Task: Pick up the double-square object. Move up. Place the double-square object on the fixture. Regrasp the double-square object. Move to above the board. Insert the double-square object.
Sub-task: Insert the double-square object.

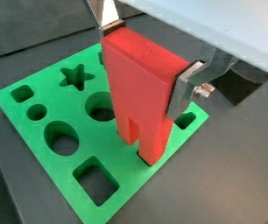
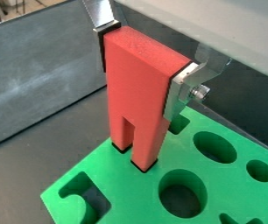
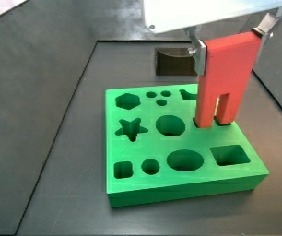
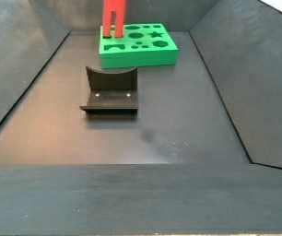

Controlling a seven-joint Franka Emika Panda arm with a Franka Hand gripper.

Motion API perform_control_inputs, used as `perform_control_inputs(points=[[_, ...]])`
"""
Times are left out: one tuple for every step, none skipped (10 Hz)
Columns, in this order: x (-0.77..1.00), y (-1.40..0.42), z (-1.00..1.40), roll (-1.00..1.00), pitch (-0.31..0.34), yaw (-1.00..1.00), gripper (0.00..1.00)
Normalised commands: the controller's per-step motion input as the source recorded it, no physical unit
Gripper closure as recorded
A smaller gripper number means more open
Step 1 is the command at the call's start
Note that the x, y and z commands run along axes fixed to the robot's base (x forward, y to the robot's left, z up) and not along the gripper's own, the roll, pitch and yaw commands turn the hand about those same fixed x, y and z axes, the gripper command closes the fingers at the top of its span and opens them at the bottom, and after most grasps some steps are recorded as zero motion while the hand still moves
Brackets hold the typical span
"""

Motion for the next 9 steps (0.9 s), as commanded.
perform_control_inputs(points=[[0.08,-0.21,-0.5,0.36,0.0,0.47,1.0],[0.22,-0.25,-0.6,0.29,0.036,0.41,1.0],[0.53,-0.15,-0.72,0.17,0.167,0.13,1.0],[0.71,-0.02,-0.69,0.18,0.217,-0.08,1.0],[0.74,0.0,-0.69,0.17,0.219,-0.17,1.0],[0.71,0.0,-0.7,0.15,0.229,-0.2,1.0],[0.6,0.0,-0.81,0.0,0.201,-0.31,1.0],[0.51,0.0,-0.7,0.0,0.256,-0.37,1.0],[0.4,0.14,-0.6,0.0,0.304,-0.46,1.0]])
